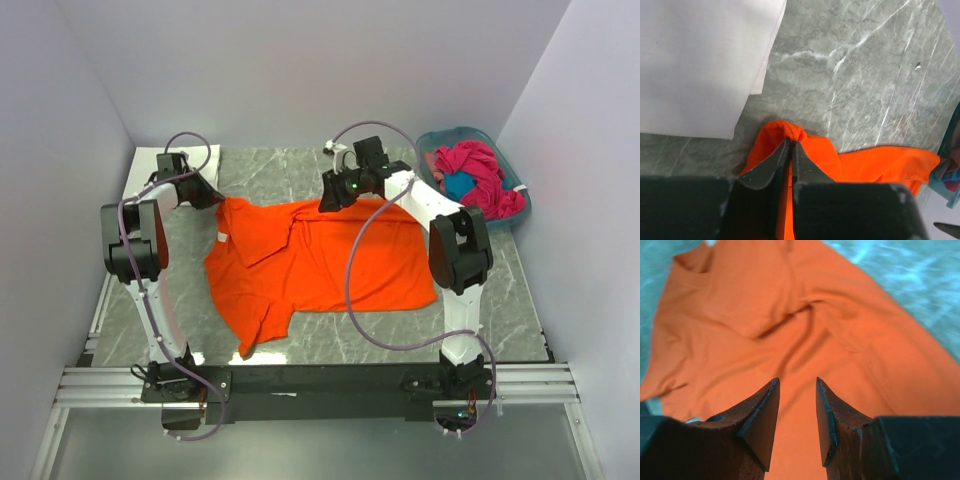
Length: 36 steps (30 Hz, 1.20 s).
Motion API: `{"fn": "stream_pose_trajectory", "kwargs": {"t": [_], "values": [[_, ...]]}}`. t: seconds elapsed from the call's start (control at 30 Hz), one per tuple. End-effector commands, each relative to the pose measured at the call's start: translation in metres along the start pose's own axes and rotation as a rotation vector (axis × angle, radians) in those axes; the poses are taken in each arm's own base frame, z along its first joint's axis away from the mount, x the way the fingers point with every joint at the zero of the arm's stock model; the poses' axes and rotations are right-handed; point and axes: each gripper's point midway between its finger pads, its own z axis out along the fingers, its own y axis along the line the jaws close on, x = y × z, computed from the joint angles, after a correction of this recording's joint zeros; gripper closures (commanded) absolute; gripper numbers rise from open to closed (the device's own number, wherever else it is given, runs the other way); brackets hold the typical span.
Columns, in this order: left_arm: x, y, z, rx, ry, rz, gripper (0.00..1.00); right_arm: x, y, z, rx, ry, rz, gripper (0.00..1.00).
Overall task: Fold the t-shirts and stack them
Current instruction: Fold the tshirt
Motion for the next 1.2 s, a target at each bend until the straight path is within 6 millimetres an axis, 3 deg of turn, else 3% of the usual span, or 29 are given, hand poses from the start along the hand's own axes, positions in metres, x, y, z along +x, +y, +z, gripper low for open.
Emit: {"fn": "stream_pose_trajectory", "kwargs": {"t": [0.0,0.1,0.2,0.5,0.57,0.77,0.87,0.97,1.17], "values": [[-0.019,-0.020,-0.009,0.049,-0.064,0.024,0.92,-0.017,-0.035,-0.018,0.172,-0.039,0.015,0.58],[-0.019,-0.023,-0.011,0.057,-0.065,0.030,0.93,-0.009,-0.072,-0.029,0.268,-0.016,0.099,0.58],[-0.015,-0.022,-0.011,0.064,-0.059,0.030,0.95,0.005,-0.095,-0.037,0.315,0.022,0.114,0.59],[-0.014,-0.024,-0.015,0.076,-0.062,0.040,0.96,0.022,-0.133,-0.041,0.427,0.110,0.124,0.57],[-0.014,-0.025,-0.015,0.080,-0.060,0.040,0.96,0.026,-0.139,-0.051,0.448,0.117,0.140,0.57],[-0.017,-0.030,-0.016,0.093,-0.063,0.054,0.97,0.039,-0.164,-0.103,0.572,0.106,0.156,0.57],[-0.019,-0.032,-0.017,0.097,-0.069,0.059,0.98,0.059,-0.177,-0.124,0.654,0.127,0.220,0.57],[-0.019,-0.032,-0.017,0.103,-0.069,0.061,0.99,0.079,-0.183,-0.137,0.687,0.139,0.281,0.58],[-0.017,-0.032,-0.014,0.108,-0.064,0.059,1.00,0.098,-0.196,-0.152,0.752,0.135,0.287,0.58]]}}
